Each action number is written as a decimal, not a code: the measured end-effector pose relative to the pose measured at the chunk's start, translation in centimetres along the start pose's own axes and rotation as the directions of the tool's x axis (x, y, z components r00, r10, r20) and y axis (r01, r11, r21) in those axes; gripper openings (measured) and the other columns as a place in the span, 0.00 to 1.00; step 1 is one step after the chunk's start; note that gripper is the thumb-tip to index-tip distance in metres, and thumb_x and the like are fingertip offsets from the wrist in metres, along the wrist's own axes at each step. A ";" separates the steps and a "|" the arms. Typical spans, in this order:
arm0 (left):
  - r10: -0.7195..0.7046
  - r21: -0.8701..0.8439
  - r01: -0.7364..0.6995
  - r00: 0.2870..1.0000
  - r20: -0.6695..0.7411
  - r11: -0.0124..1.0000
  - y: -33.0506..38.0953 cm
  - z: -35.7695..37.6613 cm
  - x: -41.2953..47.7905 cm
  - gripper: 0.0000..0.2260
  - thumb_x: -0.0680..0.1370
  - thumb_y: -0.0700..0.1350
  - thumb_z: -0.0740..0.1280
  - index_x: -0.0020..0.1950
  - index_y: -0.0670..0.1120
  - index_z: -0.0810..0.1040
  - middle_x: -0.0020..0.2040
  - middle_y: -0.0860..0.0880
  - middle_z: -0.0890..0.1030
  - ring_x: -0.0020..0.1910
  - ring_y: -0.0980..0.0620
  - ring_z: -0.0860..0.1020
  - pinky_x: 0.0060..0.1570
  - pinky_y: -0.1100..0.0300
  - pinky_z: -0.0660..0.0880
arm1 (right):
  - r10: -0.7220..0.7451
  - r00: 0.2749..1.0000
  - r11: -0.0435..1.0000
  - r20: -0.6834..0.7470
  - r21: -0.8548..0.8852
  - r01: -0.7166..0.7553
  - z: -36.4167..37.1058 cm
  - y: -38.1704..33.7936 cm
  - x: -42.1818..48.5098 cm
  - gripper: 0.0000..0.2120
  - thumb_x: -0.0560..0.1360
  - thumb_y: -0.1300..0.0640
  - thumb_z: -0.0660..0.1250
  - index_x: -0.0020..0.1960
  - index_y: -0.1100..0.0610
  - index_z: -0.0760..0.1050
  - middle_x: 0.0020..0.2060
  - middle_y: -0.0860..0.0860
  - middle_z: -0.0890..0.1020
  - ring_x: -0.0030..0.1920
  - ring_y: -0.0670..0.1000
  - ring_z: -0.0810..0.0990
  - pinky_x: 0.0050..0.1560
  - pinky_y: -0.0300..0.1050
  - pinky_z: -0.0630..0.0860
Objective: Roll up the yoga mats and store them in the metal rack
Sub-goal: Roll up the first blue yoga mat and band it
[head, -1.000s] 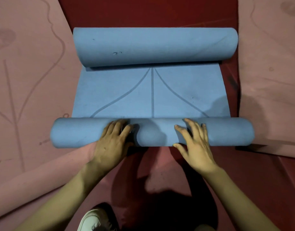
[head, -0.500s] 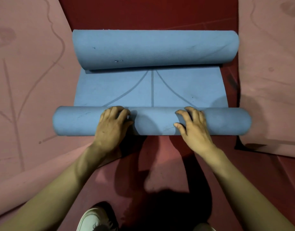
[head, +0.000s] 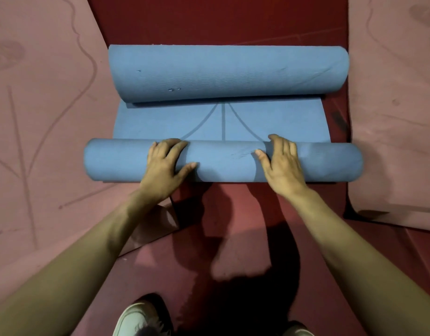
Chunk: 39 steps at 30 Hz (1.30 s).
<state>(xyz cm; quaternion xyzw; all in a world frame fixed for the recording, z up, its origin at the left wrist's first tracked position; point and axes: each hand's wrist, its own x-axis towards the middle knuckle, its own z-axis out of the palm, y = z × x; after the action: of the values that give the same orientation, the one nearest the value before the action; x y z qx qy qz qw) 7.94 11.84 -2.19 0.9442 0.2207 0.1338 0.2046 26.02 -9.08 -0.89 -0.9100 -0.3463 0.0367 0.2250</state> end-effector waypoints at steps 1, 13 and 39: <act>-0.022 -0.032 0.023 1.000 0.022 0.999 -0.1 -0.1 0.6 0.31 0.74 0.64 0.59 0.65 0.41 0.75 0.59 0.41 0.75 0.60 0.42 0.72 0.66 0.47 0.58 | -0.041 0.999 0.999 0.021 -0.007 0.041 -0.1 0.4 0.0 0.28 0.77 0.41 0.55 0.66 0.62 0.69 0.61 0.60 0.74 0.63 0.62 0.68 0.69 0.55 0.60; 0.019 0.231 -0.083 0.964 0.264 0.969 -1.0 -0.7 4.3 0.55 0.55 0.78 0.54 0.75 0.47 0.63 0.71 0.46 0.68 0.71 0.45 0.63 0.71 0.49 0.51 | -0.099 0.923 0.931 0.371 -0.292 0.217 -0.7 1.2 3.1 0.58 0.52 0.19 0.49 0.76 0.46 0.50 0.73 0.56 0.58 0.73 0.57 0.52 0.72 0.56 0.42; 0.069 0.306 -0.151 0.962 0.264 0.940 -2.7 -3.0 3.7 0.48 0.55 0.79 0.57 0.65 0.49 0.74 0.57 0.45 0.79 0.55 0.40 0.75 0.57 0.45 0.65 | -0.115 0.881 0.908 0.458 -0.312 0.280 -2.8 2.6 3.9 0.50 0.56 0.27 0.69 0.73 0.42 0.57 0.61 0.51 0.70 0.64 0.53 0.66 0.63 0.53 0.60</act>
<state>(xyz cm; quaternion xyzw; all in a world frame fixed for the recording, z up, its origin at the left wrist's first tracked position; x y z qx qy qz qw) 9.09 16.77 -0.13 0.9851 0.1586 -0.0125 0.0654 31.19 -9.39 0.86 -0.8641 -0.4804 0.1470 -0.0293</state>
